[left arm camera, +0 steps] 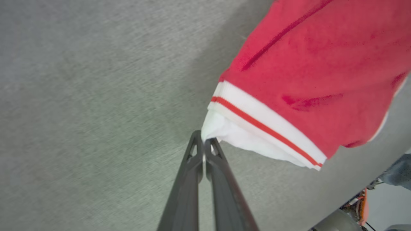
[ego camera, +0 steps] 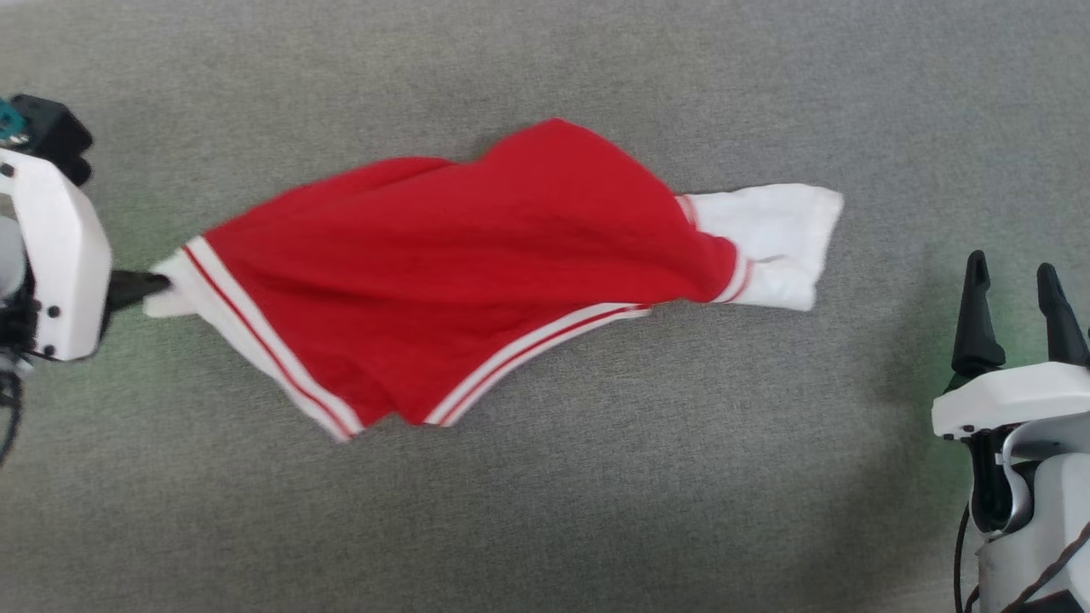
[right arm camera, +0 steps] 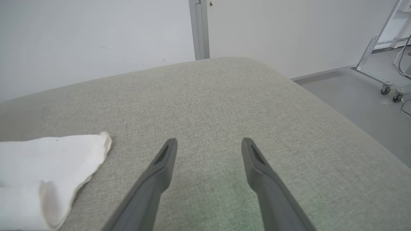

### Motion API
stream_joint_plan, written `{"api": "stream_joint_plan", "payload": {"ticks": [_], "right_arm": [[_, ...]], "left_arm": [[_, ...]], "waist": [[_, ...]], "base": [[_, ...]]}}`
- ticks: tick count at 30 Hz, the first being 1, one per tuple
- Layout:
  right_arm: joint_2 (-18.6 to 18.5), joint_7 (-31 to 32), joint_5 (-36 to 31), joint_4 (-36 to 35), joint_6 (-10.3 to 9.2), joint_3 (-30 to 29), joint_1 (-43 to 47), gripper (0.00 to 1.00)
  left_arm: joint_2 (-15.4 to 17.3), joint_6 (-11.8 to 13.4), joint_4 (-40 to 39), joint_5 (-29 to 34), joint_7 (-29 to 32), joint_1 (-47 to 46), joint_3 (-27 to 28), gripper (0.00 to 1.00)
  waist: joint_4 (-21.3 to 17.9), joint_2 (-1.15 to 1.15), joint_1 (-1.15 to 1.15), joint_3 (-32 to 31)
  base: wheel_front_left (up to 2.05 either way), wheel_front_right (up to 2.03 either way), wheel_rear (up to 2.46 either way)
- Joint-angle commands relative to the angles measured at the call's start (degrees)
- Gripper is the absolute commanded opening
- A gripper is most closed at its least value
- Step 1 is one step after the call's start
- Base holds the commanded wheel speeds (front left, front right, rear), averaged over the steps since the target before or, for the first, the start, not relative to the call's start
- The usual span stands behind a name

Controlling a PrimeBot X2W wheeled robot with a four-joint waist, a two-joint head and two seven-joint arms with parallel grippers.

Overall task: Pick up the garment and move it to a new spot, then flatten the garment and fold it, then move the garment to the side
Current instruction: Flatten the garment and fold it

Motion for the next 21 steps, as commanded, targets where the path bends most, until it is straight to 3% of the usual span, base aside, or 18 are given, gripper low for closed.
{"api": "stream_joint_plan", "payload": {"ticks": [1,3,8,15,16,17,18,20,21], "right_arm": [[-0.1,0.3,-0.1,-0.5,-0.04,-0.1,-0.1,1.00],[-0.1,0.6,-0.1,-0.8,-0.04,-0.1,0.4,1.00],[-0.1,1.4,0.3,-1.3,-0.04,1.6,1.2,1.00],[-0.1,3.7,-1.6,-3.7,-0.04,4.8,1.0,1.00],[-0.1,4.0,-2.1,-4.2,-0.04,5.3,1.0,1.00],[-0.1,4.8,-2.6,-4.7,-0.04,6.1,1.1,1.00],[-0.1,5.7,-3.0,-5.2,-0.04,7.2,1.1,1.00],[0.0,7.9,-4.3,-6.4,-0.04,9.8,1.5,1.00],[-0.2,9.2,-5.2,-6.9,-0.04,11.3,1.6,1.00]], "left_arm": [[-0.1,0.1,0.4,2.6,-0.5,-1.3,0.1,0.00],[-0.3,0.5,3.8,5.3,-2.4,-2.0,0.0,0.00],[-4.4,0.3,10.0,10.1,-8.2,-0.6,-0.2,0.00],[-9.2,0.0,16.7,9.7,-15.8,2.2,0.4,0.00],[-9.6,0.0,17.2,9.9,-16.9,2.4,0.4,0.04],[-10.0,0.0,17.6,10.1,-18.4,2.4,0.4,0.40],[-10.3,0.0,17.8,10.1,-19.7,2.6,0.4,0.50],[-10.6,0.0,17.9,10.5,-22.8,3.4,0.4,1.00],[-10.7,0.0,18.0,10.6,-24.6,3.9,0.5,1.00]], "waist": [[-0.4,0.00,0.00,0.3],[-0.8,0.00,0.00,0.6],[-1.9,0.00,0.00,1.3],[-1.9,0.00,0.00,0.9],[-1.6,0.00,0.00,0.7],[-1.3,0.00,0.00,0.4],[-0.9,0.00,0.00,0.0],[-0.1,0.00,0.00,-0.8],[0.3,0.00,0.00,-1.2]], "base": [[0.00,0.00,0.00],[0.00,0.00,0.00],[0.00,0.00,0.00],[0.00,0.00,0.00],[0.00,0.00,0.00],[0.00,0.00,0.00],[0.00,0.00,0.00],[0.00,0.00,0.00],[0.00,0.00,0.00]]}}
